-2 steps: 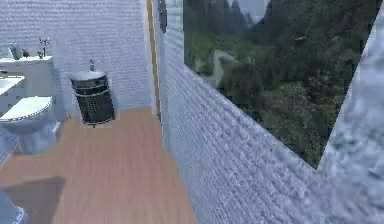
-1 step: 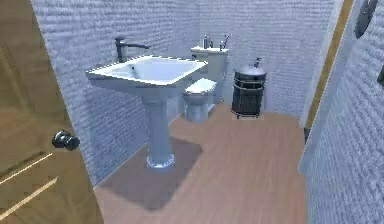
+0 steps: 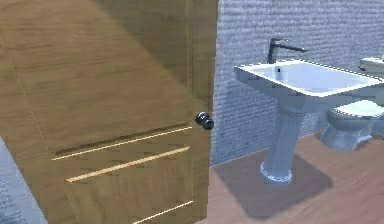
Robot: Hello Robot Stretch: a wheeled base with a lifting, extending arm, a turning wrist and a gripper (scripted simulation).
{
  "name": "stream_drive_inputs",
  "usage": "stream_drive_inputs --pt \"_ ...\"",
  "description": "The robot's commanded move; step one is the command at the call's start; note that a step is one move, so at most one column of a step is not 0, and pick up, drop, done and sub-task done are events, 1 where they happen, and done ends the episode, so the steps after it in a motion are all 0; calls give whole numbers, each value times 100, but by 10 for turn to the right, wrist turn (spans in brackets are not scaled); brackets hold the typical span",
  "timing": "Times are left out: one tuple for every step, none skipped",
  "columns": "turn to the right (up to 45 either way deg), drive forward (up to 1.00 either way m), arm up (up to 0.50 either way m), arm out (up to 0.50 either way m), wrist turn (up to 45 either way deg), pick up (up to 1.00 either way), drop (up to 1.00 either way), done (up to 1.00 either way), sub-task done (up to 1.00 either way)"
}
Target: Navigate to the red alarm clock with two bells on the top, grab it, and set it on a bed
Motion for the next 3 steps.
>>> stream_drive_inputs --pt "0 10 0 0 0 0 0 0 0" --pt "-450 0 0 0 0 0 0 0 0" --pt "-60 0 0 0 0 0 0 0 0"
